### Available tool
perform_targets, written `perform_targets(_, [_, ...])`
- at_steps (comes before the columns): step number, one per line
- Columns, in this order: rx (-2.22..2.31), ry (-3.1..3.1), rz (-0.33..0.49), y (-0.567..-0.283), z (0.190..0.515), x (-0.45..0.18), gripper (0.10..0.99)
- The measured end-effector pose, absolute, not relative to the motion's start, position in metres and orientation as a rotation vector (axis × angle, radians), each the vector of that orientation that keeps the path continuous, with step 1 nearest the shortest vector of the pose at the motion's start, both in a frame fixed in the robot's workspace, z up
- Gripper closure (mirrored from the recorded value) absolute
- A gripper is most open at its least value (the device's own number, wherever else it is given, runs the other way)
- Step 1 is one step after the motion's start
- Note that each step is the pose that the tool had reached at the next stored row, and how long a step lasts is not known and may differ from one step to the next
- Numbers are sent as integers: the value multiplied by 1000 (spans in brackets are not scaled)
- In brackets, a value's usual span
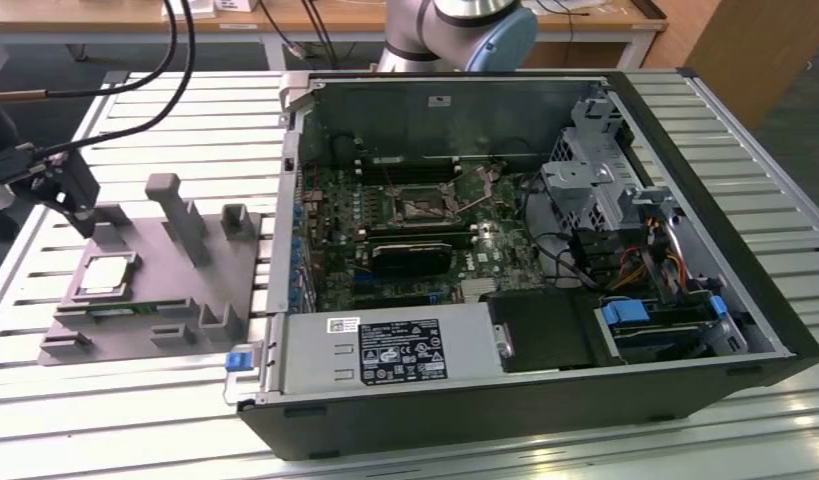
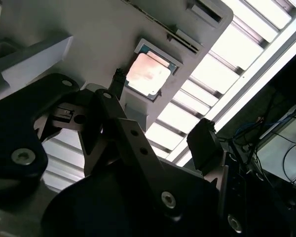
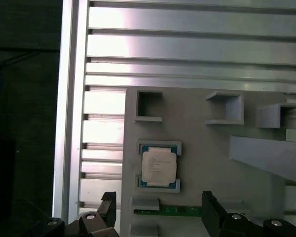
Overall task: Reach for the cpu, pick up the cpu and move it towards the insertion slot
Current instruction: 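Pick up the cpu and move it towards the insertion slot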
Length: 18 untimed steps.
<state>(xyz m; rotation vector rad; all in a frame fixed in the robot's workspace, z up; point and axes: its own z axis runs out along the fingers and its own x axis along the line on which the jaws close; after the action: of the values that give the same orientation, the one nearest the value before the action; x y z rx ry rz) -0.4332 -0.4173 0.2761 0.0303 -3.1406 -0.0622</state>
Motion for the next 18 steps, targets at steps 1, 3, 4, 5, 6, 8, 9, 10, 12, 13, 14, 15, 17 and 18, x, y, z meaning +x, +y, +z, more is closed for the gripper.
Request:
perform_targets(1, [30,-3141,-62,-418,275,-433,306])
perform_targets(3, [30,-3141,-62,-419,272,-433,306])
perform_targets(4, [30,-3141,-62,-419,270,-433,306])
perform_targets(5, [30,-3141,-62,-419,268,-433,306])
perform_targets(6, [30,-3140,-62,-419,265,-433,306])
perform_targets(8, [31,-3141,-62,-419,259,-431,306])
perform_targets(9, [31,-3141,-62,-418,257,-430,306])
perform_targets(10, [31,-3141,-62,-418,256,-429,306])
perform_targets(12, [31,-3141,-61,-418,253,-429,306])
perform_targets(13, [31,-3141,-61,-418,251,-429,306])
perform_targets(14, [31,-3141,-61,-418,249,-429,306])
perform_targets(15, [31,-3141,-61,-418,247,-429,306])
perform_targets(17, [31,-3140,-61,-418,244,-429,306])
perform_targets(18, [31,-3141,-61,-418,242,-429,306])
